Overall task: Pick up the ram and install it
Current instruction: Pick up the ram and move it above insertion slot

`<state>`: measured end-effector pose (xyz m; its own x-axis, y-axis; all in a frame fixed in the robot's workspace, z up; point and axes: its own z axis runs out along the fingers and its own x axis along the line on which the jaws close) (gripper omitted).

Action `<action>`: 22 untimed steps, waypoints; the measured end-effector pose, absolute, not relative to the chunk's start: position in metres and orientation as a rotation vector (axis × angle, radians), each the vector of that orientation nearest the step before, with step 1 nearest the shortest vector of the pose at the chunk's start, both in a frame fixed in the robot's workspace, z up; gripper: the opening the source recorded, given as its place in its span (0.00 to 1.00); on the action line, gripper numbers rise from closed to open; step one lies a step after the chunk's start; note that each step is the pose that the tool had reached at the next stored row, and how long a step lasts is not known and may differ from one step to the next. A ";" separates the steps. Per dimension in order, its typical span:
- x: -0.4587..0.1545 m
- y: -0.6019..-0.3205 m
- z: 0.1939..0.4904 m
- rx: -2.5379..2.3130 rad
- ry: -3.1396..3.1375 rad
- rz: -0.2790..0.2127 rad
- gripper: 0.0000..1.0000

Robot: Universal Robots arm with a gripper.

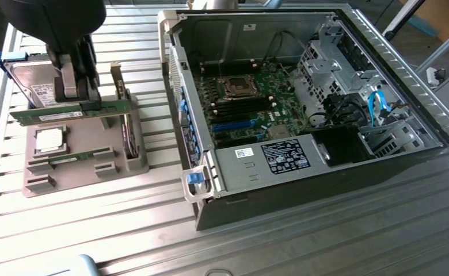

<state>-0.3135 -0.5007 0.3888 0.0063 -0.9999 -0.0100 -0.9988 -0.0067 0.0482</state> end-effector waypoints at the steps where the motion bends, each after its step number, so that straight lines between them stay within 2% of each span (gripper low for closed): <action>1: -0.311 -0.501 0.389 2.209 -2.194 -0.064 0.12; 22: -0.258 -0.501 0.393 2.204 -2.189 -0.075 0.12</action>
<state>-0.2580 -0.5008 0.3934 0.0062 -0.9999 -0.0100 -0.9983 -0.0067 0.0583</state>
